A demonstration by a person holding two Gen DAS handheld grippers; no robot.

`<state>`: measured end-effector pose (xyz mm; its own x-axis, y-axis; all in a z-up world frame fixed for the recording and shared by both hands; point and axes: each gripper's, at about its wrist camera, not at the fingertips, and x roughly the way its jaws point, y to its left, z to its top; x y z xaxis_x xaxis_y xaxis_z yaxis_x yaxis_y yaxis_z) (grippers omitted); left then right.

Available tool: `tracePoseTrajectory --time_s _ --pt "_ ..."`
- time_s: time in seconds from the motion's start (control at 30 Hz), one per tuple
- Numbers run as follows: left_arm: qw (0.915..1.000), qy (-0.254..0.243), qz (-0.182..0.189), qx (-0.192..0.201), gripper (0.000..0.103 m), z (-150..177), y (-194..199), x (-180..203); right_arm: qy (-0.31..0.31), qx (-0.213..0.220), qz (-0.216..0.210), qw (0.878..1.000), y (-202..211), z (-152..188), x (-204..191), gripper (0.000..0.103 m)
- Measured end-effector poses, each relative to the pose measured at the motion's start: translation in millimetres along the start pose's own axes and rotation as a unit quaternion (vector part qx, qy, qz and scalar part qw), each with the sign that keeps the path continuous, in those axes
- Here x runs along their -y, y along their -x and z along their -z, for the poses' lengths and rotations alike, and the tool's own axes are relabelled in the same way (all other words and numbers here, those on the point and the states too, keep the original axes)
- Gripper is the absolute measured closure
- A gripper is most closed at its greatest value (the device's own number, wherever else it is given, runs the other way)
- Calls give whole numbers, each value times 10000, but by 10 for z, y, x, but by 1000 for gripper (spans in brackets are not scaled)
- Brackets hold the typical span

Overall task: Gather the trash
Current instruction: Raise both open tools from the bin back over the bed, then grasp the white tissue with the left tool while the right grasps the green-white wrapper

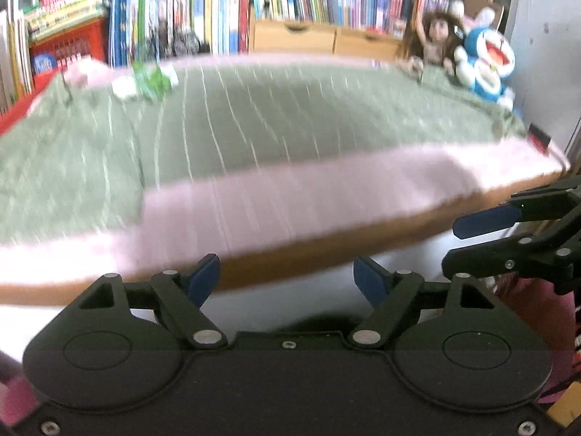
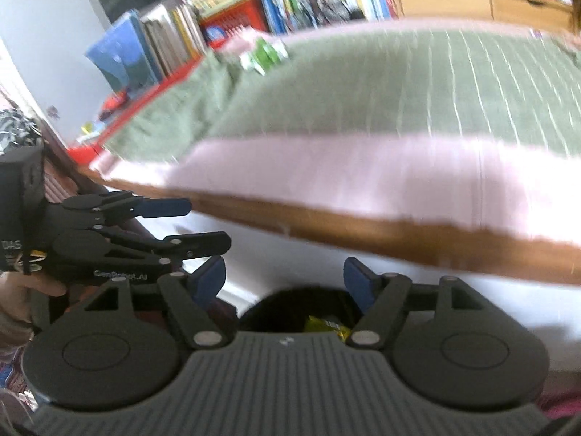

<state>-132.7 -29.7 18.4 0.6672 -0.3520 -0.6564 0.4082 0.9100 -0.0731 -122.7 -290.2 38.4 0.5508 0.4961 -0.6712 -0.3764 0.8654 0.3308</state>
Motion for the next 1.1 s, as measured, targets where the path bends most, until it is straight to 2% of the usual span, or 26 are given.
tracePoseTrajectory --time_s 0.13,0.3,0.43,0.53,0.7,0.8,0.83,0.97,1.1 --pt "9986 -45 -184 493 21 -303 148 -131 233 380 36 9990 111 -272 -92 20" --pt "9929 186 -510 1063 23 -698 164 -380 308 783 319 9959 79 -625 -106 20" --pt "9879 320 -850 1257 27 -962 12 -645 383 993 548 9928 -23 -914 -113 20" --pt "9861 562 -981 1215 35 -1143 -146 -916 351 1056 686 9914 -113 -1111 -101 20" --pt "9815 1050 -1151 1109 57 -1498 -498 -1403 92 1084 754 9912 -351 -1564 -28 20" --pt "9779 1175 -1423 986 67 -1743 -766 -1665 -107 1041 621 9926 -524 -1854 12 29" --pt "9776 1218 -1462 902 69 -1828 -864 -1753 -180 1004 622 9928 -603 -1960 17 32" --pt "9753 1588 -1434 551 72 -2069 -1264 -2083 -305 964 718 9923 -946 -2246 12 33" --pt "9731 1864 -1297 384 72 -2139 -1575 -2239 -639 800 616 9928 -1344 -2394 49 33"
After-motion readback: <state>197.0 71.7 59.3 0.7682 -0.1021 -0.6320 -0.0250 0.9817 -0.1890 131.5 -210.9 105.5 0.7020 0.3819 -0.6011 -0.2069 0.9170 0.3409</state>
